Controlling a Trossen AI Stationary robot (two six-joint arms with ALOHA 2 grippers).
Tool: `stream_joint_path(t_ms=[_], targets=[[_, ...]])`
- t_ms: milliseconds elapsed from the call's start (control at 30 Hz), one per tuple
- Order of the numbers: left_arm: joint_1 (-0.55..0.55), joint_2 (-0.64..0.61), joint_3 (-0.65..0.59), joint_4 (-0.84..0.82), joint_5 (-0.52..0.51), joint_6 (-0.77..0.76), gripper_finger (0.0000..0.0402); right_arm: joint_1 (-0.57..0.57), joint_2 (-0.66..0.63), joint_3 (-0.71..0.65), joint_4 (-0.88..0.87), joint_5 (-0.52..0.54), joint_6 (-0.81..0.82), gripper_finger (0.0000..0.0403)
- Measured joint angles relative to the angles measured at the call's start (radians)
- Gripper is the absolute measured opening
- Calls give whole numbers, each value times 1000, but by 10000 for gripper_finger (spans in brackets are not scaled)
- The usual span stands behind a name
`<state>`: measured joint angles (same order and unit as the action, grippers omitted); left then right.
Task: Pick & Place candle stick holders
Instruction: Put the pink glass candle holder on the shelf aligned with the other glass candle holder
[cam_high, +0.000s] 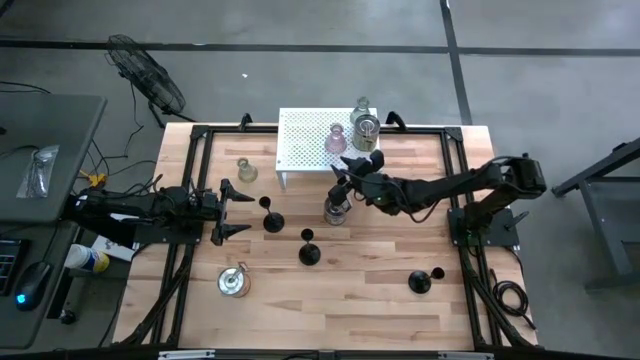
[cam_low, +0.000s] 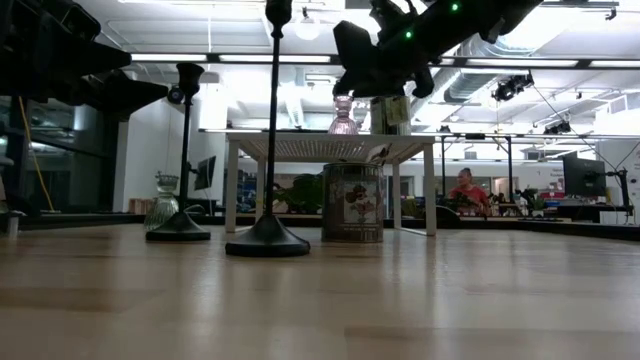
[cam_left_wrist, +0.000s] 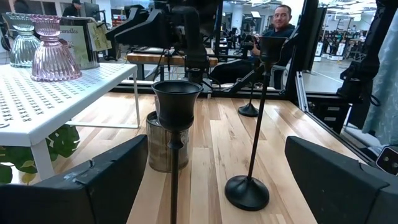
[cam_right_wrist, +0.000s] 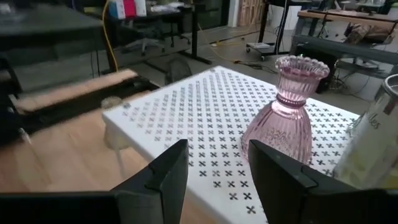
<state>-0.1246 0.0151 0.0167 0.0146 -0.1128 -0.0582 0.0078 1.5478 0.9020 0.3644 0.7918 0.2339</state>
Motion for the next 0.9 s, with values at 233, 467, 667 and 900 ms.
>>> stream_joint_path(t_ms=[233,467,667,900], targets=[[0,0,0,0,0,0,372,24,22,0,41,99,1,160],[0,0,0,0,0,0,372,26,67,0,146,111,-22,160],[0,0,0,0,0,0,372,25,80,0,164,162,-33,160],[0,0,0,0,0,0,372,25,80,0,164,202,-47,160]])
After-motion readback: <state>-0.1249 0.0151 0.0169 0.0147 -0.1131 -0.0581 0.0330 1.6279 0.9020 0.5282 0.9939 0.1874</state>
